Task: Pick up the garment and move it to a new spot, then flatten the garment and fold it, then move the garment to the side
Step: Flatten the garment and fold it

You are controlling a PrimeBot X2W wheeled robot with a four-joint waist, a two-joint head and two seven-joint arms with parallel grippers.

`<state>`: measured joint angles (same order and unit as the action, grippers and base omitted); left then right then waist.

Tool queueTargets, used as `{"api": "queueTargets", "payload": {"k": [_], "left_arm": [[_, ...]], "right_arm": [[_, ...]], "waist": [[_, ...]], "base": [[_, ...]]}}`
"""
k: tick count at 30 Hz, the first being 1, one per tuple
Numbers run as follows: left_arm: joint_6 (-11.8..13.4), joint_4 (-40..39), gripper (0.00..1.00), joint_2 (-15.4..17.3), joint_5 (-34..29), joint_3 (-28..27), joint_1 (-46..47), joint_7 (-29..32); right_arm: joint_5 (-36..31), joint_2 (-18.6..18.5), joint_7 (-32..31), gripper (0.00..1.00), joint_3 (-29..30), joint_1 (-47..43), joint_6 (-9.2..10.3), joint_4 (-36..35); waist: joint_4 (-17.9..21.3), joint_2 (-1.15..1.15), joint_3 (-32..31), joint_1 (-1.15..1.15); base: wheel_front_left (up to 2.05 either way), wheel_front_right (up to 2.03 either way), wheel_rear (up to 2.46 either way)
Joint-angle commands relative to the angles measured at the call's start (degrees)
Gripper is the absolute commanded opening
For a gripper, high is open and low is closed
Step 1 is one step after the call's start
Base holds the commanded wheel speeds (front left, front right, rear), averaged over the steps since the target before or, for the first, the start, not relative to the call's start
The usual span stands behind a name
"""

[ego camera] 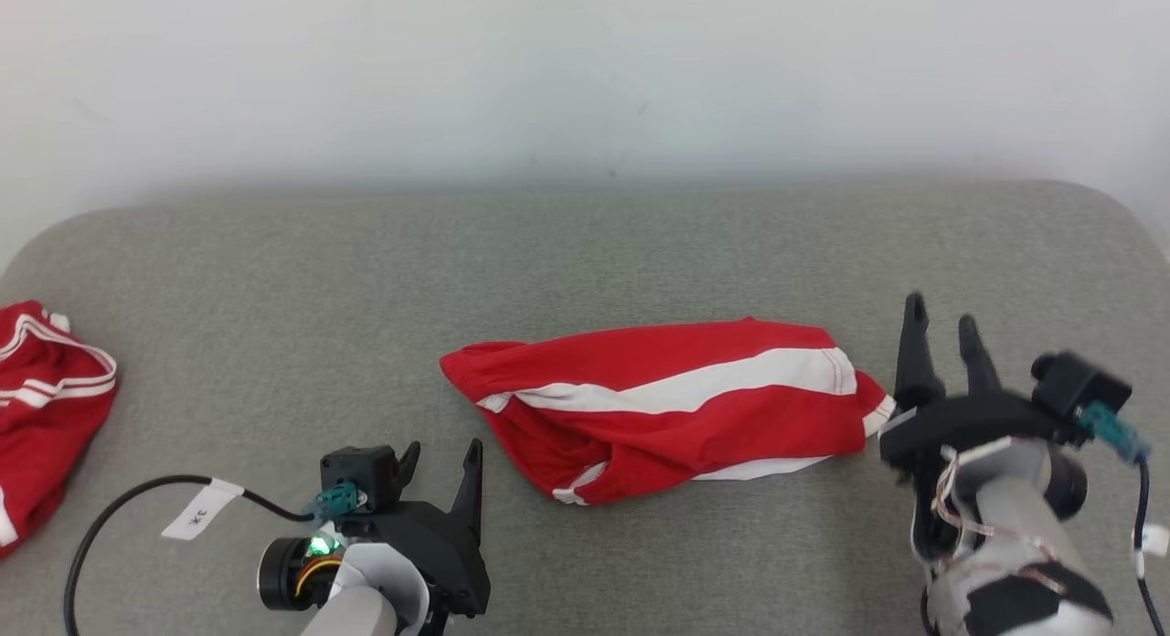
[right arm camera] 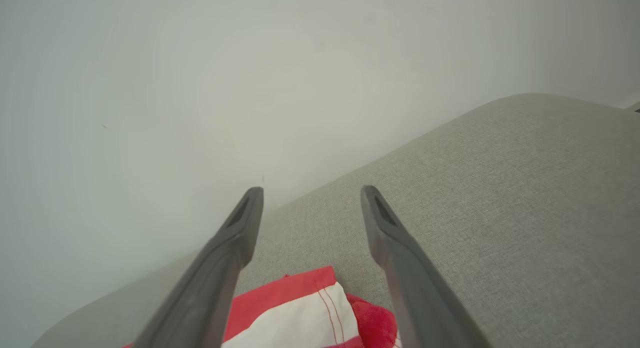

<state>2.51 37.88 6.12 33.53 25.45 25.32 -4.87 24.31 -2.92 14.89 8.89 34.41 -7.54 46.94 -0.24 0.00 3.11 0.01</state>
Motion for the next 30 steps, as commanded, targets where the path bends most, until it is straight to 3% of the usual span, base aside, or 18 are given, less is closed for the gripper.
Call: {"api": "queueTargets", "payload": {"k": [1, 8, 15, 16, 17, 19, 22, 26, 30], "left_arm": [[0.29, -0.36, 1.0, 0.16, -0.8, 0.27, -0.9, -0.1], [1.43, 2.03, 1.0, 0.61, -0.76, -0.04, -0.07, -0.49], [1.39, 5.63, 1.0, 1.45, -1.18, 0.64, 3.54, 0.82], [1.48, 6.21, 0.95, 1.52, -1.17, 0.7, 4.08, 1.26], [1.64, 6.77, 0.78, 1.53, -1.12, 0.72, 4.53, 1.54], [2.03, 7.81, 0.68, 1.56, -1.03, 0.65, 5.28, 1.82], [3.26, 9.39, 0.77, 1.8, -1.22, 0.37, 5.84, 1.61], [5.25, 10.9, 0.97, 2.0, -1.05, -0.34, 6.47, 1.27], [5.16, 11.63, 0.92, 1.73, -0.29, -0.53, 6.41, 1.76]], "right_arm": [[0.82, 0.01, -0.3, 1.0, -1.23, -3.07, 0.11, -2.22], [3.49, 0.04, -4.96, 1.0, -7.3, -16.86, 0.11, -14.36], [5.12, 0.02, -9.76, 1.0, -12.01, -22.7, 0.11, -21.7], [5.0, 0.02, -10.25, 1.0, -12.2, -23.04, 0.11, -22.34], [4.69, 0.02, -10.69, 1.0, -12.28, -23.27, 0.11, -23.09], [4.16, 0.03, -11.43, 1.0, -12.31, -23.75, 0.11, -24.26], [3.75, 0.03, -12.37, 1.0, -11.91, -24.33, 0.11, -25.65], [2.91, 0.03, -13.51, 1.0, -11.37, -25.3, 0.11, -27.19], [2.65, 0.03, -14.27, 1.0, -10.84, -25.73, 0.11, -28.54]], "waist": [[1.82, 0.0, -1.45, -0.01], [6.67, 0.0, -2.21, -0.01], [11.08, 0.0, -1.04, -0.01], [11.44, 0.0, -0.84, -0.01], [11.7, 0.0, -0.65, -0.01], [12.07, 0.0, -0.31, -0.01], [12.2, 0.0, 0.08, -0.01], [11.8, 0.0, 0.44, -0.01], [11.1, 0.0, 0.57, -0.01]], "base": [[0.0, 0.0, 0.0], [0.0, 0.0, 0.0], [0.0, 0.0, 0.0], [0.0, 0.0, 0.0], [0.0, 0.0, 0.0], [0.0, 0.0, 0.0], [0.0, 0.0, 0.0], [0.0, 0.0, 0.0], [0.0, 0.0, 0.0]]}}
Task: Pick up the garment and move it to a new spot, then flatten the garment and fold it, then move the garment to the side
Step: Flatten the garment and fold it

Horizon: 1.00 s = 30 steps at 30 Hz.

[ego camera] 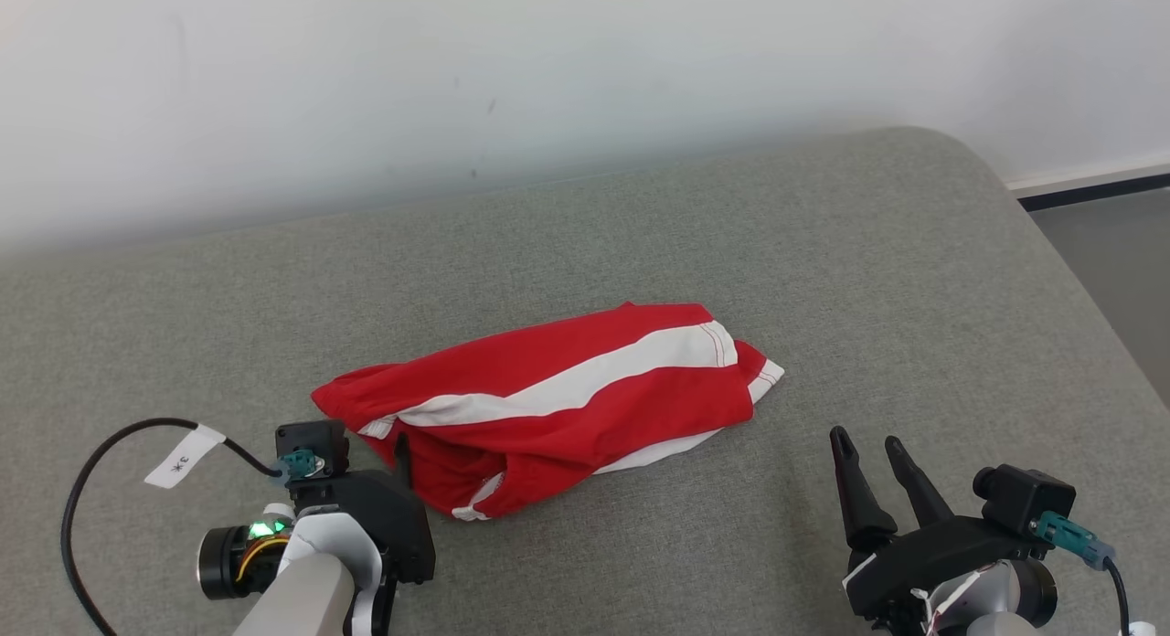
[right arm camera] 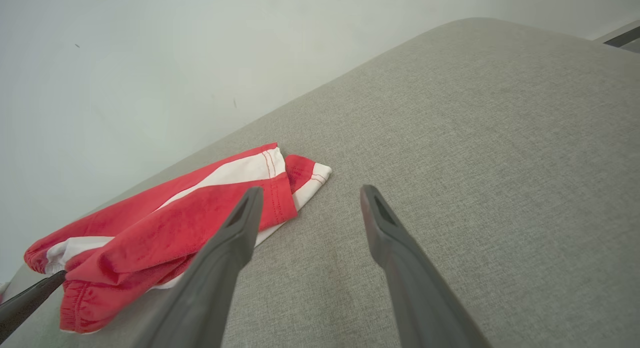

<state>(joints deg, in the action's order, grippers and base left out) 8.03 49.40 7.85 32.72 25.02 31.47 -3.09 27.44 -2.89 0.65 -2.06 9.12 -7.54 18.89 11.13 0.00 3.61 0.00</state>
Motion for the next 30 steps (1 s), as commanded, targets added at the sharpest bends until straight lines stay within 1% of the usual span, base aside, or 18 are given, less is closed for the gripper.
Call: {"api": "queueTargets", "payload": {"k": [1, 2, 4, 5, 6, 7, 8, 13, 16, 17, 18, 19, 20, 22, 26, 28, 30], "left_arm": [[-0.42, 0.2, 0.86, 0.08, 0.64, -0.06, 0.32, -0.06], [-0.87, 0.22, 0.84, 0.24, 0.62, 0.07, 0.47, -0.32], [-1.56, 0.21, 0.7, 0.42, 0.31, 0.47, 1.02, -0.91], [-1.81, 0.28, 0.62, 0.45, -0.03, 0.77, 1.36, -1.03], [-1.87, 0.46, 0.5, 0.48, -0.3, 1.01, 1.58, -1.13], [-1.87, 0.63, 0.49, 0.54, -0.39, 1.18, 1.75, -1.2], [-1.86, 0.86, 0.51, 0.59, -0.33, 1.32, 1.83, -1.26], [-1.58, 2.11, 0.49, 0.75, -0.3, 1.45, 2.88, -1.35], [-1.48, 2.79, 0.5, 0.79, -0.27, 1.53, 3.12, -1.63], [-1.51, 3.01, 0.44, 0.85, -0.21, 1.52, 3.29, -1.68], [-1.55, 3.17, 0.29, 0.9, -0.07, 1.47, 3.55, -1.8], [-1.6, 3.3, 0.18, 0.81, 0.02, 1.45, 3.86, -1.95], [-1.7, 3.4, 0.0, 0.62, 0.08, 1.57, 4.11, -1.9], [-1.93, 3.68, 0.0, 0.41, 0.13, 1.74, 4.17, -1.9], [-2.51, 3.79, 0.0, 0.3, 0.35, 2.08, 4.64, -2.02], [-2.84, 3.38, 0.0, -0.12, 0.28, 2.43, 5.01, -2.15], [-2.94, 2.93, 0.0, -0.52, 0.12, 2.9, 5.32, -2.23]], "right_arm": [[-0.56, 0.02, -0.17, 1.0, 0.22, -0.54, 0.11, -0.65], [-0.53, 0.01, -0.31, 1.0, 0.27, -0.59, 0.11, -0.76], [-0.4, 0.01, -0.47, 1.0, 0.04, -0.63, 0.11, -1.08], [-0.31, 0.01, -0.51, 1.0, -0.12, -0.65, 0.11, -1.24], [-0.23, 0.01, -0.61, 1.0, -0.2, -0.68, 0.11, -1.38], [-0.19, 0.01, -0.76, 1.0, -0.33, -0.67, 0.11, -1.5], [-0.14, 0.0, -0.87, 1.0, -0.47, -0.63, 0.11, -1.62], [-0.05, 0.01, -1.06, 1.0, -0.64, -0.83, 0.11, -2.22], [-0.44, 0.01, -1.36, 1.0, -0.33, -1.05, 0.11, -2.53], [-0.51, 0.01, -1.54, 1.0, -0.26, -1.1, 0.11, -2.61], [-0.66, 0.01, -1.64, 1.0, -0.23, -1.07, 0.11, -2.67], [-0.86, 0.02, -2.09, 1.0, -0.32, -0.9, 0.11, -2.78], [-1.09, 0.01, -2.54, 1.0, -0.38, -0.67, 0.11, -2.78], [-2.21, 0.02, -4.67, 1.0, -0.99, 0.26, 0.11, -2.58], [-3.24, -0.03, -11.17, 1.0, -2.41, 4.87, 0.11, -2.62], [-4.38, -0.04, -14.42, 1.0, -1.5, 8.03, 0.11, -1.53], [-5.31, -0.06, -17.86, 1.0, 1.17, 11.91, 0.11, 1.46]], "waist": [[-0.38, 0.0, 0.1, 0.0], [-0.47, 0.0, 0.13, 0.0], [-0.6, 0.0, 0.21, 0.0], [-0.63, 0.0, 0.25, 0.0], [-0.64, 0.0, 0.29, 0.0], [-0.6, 0.0, 0.34, 0.0], [-0.51, 0.0, 0.39, 0.0], [0.24, 0.0, 0.75, 0.0], [0.43, 0.0, 0.99, 0.0], [0.45, 0.0, 1.04, 0.0], [0.43, 0.0, 1.08, 0.0], [0.34, 0.0, 1.13, 0.0], [0.15, 0.0, 1.16, 0.0], [-0.27, 0.0, 1.22, 0.0], [-1.22, 0.0, 1.42, 0.0], [-1.99, 0.0, 1.58, 0.0], [-2.92, 0.0, 1.88, 0.0]], "base": [[0.0, 0.0, 0.0], [0.0, 0.0, 0.0], [0.0, 0.0, 0.0], [0.0, 0.0, 0.0], [0.0, 0.0, 0.0], [0.0, 0.0, 0.0], [0.0, 0.0, 0.0], [0.0, 0.0, 0.0], [0.0, 0.0, 0.0], [0.0, 0.0, 0.0], [0.0, 0.0, 0.0], [0.0, 0.0, 0.0], [0.0, 0.0, 0.0], [0.0, 0.0, 0.0], [0.0, 0.0, 0.0], [0.0, 0.0, 0.0], [0.0, 0.0, 0.0]]}}
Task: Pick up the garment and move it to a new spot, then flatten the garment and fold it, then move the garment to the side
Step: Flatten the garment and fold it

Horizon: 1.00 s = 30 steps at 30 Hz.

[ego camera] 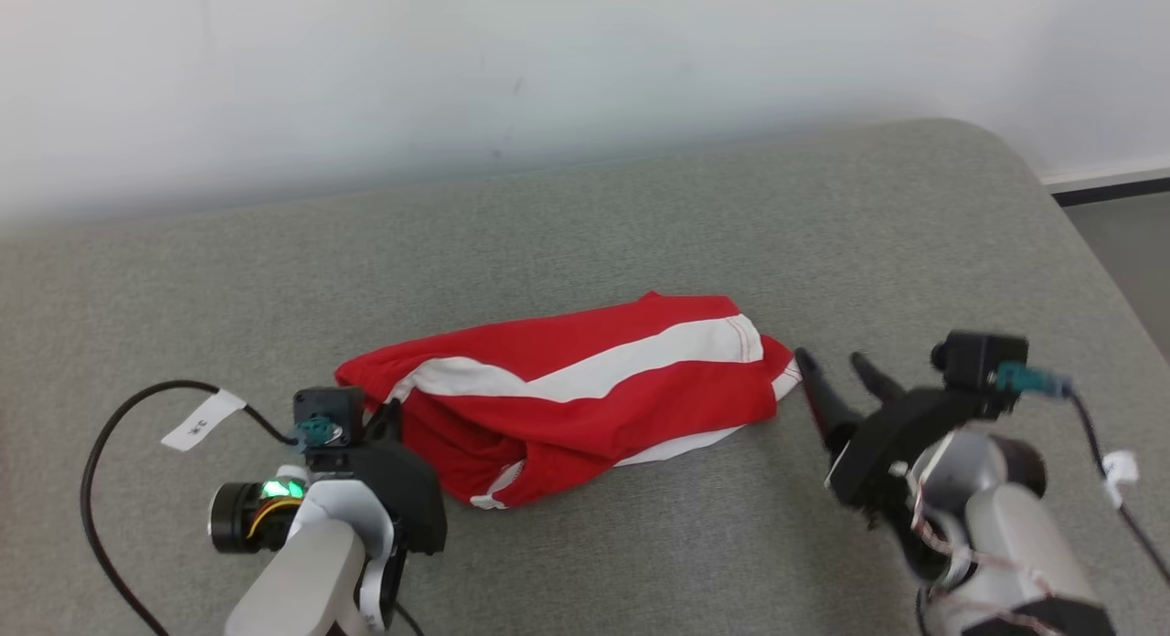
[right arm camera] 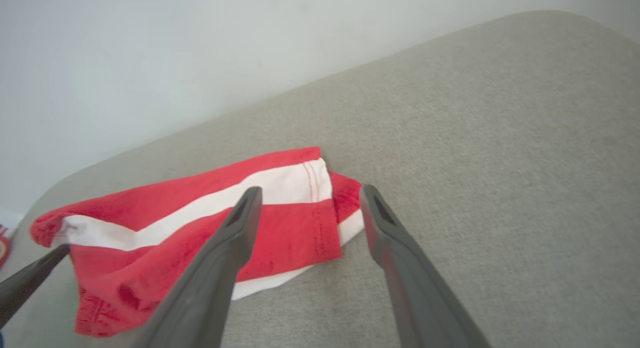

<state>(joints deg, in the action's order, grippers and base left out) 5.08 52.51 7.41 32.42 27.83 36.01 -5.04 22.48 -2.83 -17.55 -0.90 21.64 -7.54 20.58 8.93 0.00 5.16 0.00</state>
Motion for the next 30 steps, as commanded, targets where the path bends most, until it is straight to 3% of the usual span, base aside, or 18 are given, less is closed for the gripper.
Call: {"api": "queueTargets", "payload": {"k": [1, 7, 8, 9, 11, 14, 19, 20, 22, 27, 29, 30], "left_arm": [[-0.13, -0.42, 0.0, -0.28, 0.34, 0.27, 0.78, -0.41], [-0.9, -1.77, 0.0, -1.64, 0.1, 1.77, 1.29, -0.07], [-0.98, -1.91, 0.0, -1.83, 0.19, 1.91, 1.4, -0.09], [-0.92, -2.11, 0.0, -1.97, 0.36, 2.06, 1.49, 0.05], [-1.16, -2.43, 0.0, -2.14, 0.63, 2.22, 1.79, 0.13], [-1.3, -2.85, 0.0, -2.42, 0.61, 2.61, 2.08, 0.31], [-1.38, -3.39, 0.0, -2.75, 0.8, 3.15, 2.18, 0.17], [-1.43, -3.39, 0.0, -2.77, 0.88, 3.23, 2.18, 0.11], [-1.48, -3.43, 0.0, -2.81, 0.99, 3.33, 2.18, 0.08], [-1.26, -3.65, 0.0, -3.02, 1.2, 3.69, 2.22, -0.18], [-1.22, -3.57, 0.0, -3.07, 1.33, 3.79, 2.27, -0.29], [-1.24, -3.46, 0.0, -3.09, 1.21, 3.84, 2.31, -0.36]], "right_arm": [[-0.99, -0.08, -1.41, 1.0, 0.88, 1.35, 0.11, 1.67], [-6.69, -0.1, -6.81, 1.0, 5.94, 11.79, 0.11, 14.34], [-7.7, -0.06, -6.83, 0.86, 6.44, 13.18, 0.11, 16.27], [-8.64, -0.04, -6.86, 0.84, 7.16, 14.43, 0.11, 18.13], [-10.93, -0.05, -6.77, 0.91, 8.27, 16.85, 0.11, 21.62], [-13.46, -0.05, -6.41, 0.87, 9.72, 19.87, 0.11, 26.34], [-17.8, -0.05, -5.4, 0.69, 12.2, 23.37, 0.11, 32.54], [-18.41, -0.05, -5.25, 0.61, 12.48, 23.83, 0.11, 33.61], [-18.75, -0.07, -4.9, 0.57, 12.78, 24.24, 0.11, 34.54], [-19.62, -0.06, -2.94, 0.3, 13.41, 26.4, 0.11, 38.48], [-19.83, -0.06, -2.06, 0.15, 13.17, 26.89, 0.11, 39.79], [-19.85, -0.07, -1.73, 0.03, 13.06, 27.14, 0.11, 40.56]], "waist": [[-1.22, 0.0, 0.49, 0.0], [-5.13, 0.0, 2.04, 0.0], [-5.66, 0.0, 2.31, 0.0], [-6.19, 0.0, 2.62, 0.0], [-7.0, 0.0, 3.19, 0.0], [-8.05, 0.0, 4.02, 0.0], [-9.2, 0.0, 4.75, 0.0], [-9.29, 0.0, 4.81, 0.0], [-9.39, 0.0, 4.88, 0.0], [-9.51, 0.0, 5.21, 0.0], [-9.41, 0.0, 5.25, 0.0], [-9.34, 0.0, 5.23, 0.0]], "base": [[0.0, 0.0, 0.0], [0.0, 0.0, 0.0], [0.0, 0.0, 0.0], [0.0, 0.0, 0.0], [0.0, 0.0, 0.0], [0.0, 0.0, 0.0], [0.0, 0.0, 0.0], [0.0, 0.0, 0.0], [0.0, 0.0, 0.0], [0.0, 0.0, 0.0], [0.0, 0.0, 0.0], [0.0, 0.0, 0.0]]}}
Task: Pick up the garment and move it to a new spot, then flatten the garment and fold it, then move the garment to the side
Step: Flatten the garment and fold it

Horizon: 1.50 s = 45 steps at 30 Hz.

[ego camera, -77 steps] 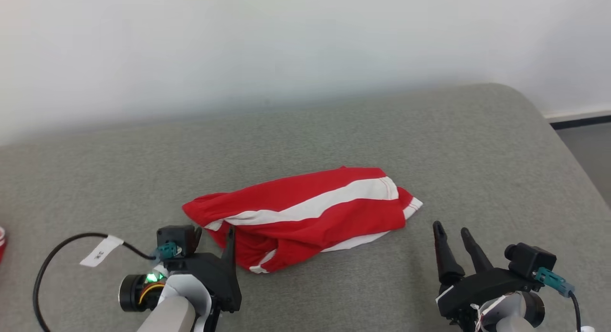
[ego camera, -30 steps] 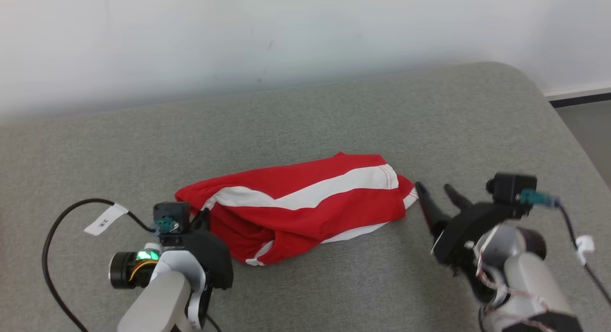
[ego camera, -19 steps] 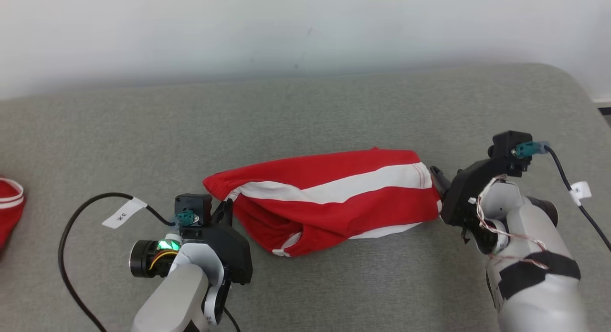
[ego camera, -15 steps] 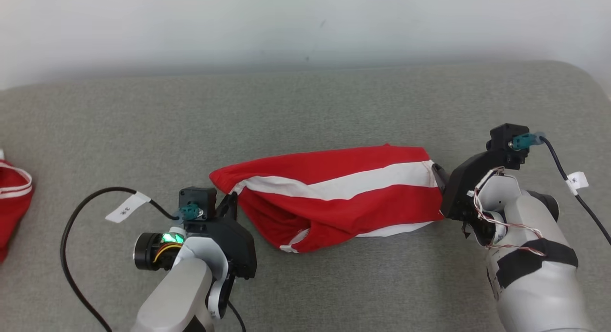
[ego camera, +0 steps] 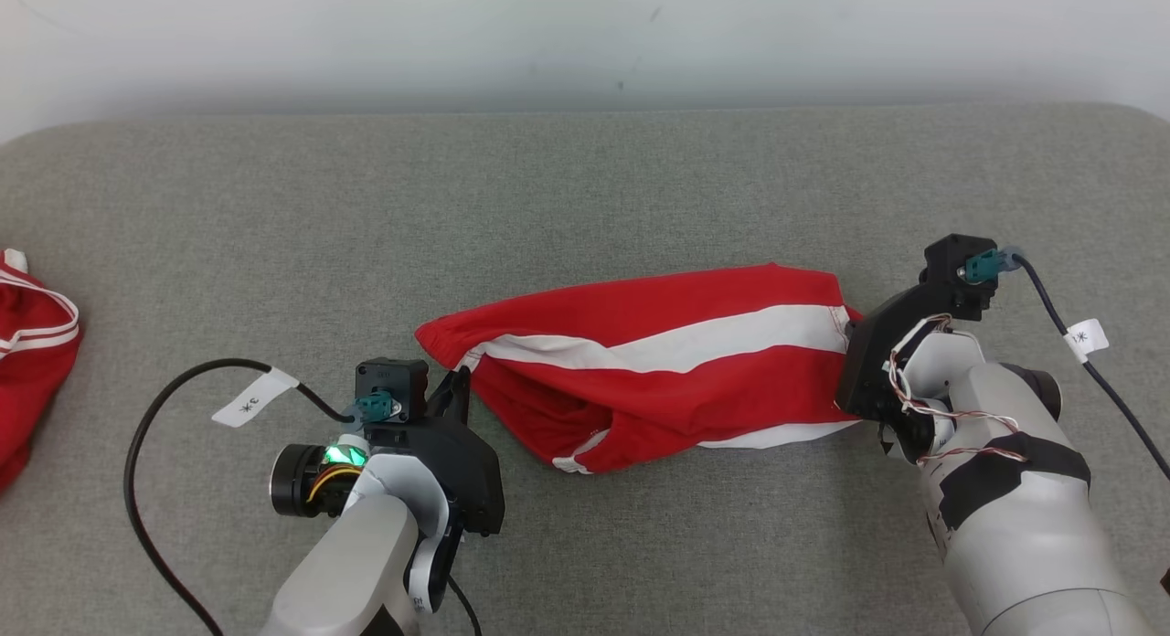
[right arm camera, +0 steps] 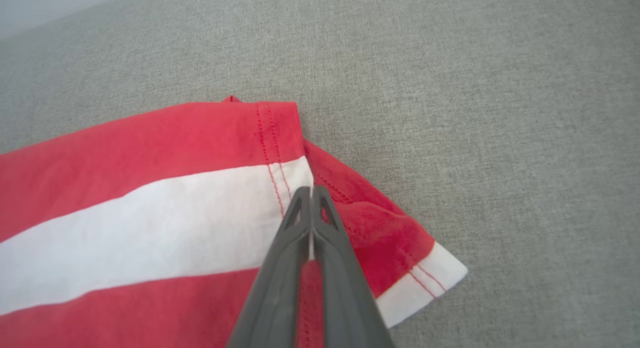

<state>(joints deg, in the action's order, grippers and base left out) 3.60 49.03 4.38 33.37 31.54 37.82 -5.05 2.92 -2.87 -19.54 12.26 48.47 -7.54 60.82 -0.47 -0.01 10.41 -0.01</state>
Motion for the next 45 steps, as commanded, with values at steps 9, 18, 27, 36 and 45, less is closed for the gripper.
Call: {"api": "queueTargets", "payload": {"k": [9, 18, 27, 36, 45], "left_arm": [[0.3, 0.51, 0.0, 0.33, 0.64, 0.21, 0.33, -0.77], [0.15, 0.41, 0.0, 0.35, 0.9, 0.75, 0.63, -0.25], [0.14, 0.83, 0.0, 0.32, 1.39, 1.13, 0.66, -0.29], [0.37, 1.26, 0.0, 0.72, 1.99, 0.9, 0.62, -0.85], [0.16, 1.45, 0.0, 0.67, 2.49, 1.51, 0.99, -0.2]], "right_arm": [[-0.53, 0.03, 2.51, 0.49, 0.58, 3.04, 0.11, 4.46], [-2.97, -0.03, -2.88, 0.84, 1.46, 5.68, 0.11, 8.35], [-3.86, -0.02, -5.76, 0.15, 1.97, 6.37, 0.11, 10.19], [-2.96, 0.0, -4.38, 0.0, 1.41, 6.9, 0.11, 9.84], [-5.05, -0.64, -5.04, 0.41, 3.11, 6.0, 0.11, 9.65]], "waist": [[0.55, 0.01, -0.66, 0.01], [-0.27, 0.01, -0.36, 0.01], [-0.72, 0.01, -0.3, 0.01], [0.07, 0.01, -1.25, 0.01], [-0.35, 0.01, -1.26, 0.01]], "base": [[0.0, 0.0, 0.0], [0.0, 0.0, 0.0], [0.0, 0.0, 0.0], [0.0, 0.0, 0.0], [0.0, 0.0, 0.0]]}}
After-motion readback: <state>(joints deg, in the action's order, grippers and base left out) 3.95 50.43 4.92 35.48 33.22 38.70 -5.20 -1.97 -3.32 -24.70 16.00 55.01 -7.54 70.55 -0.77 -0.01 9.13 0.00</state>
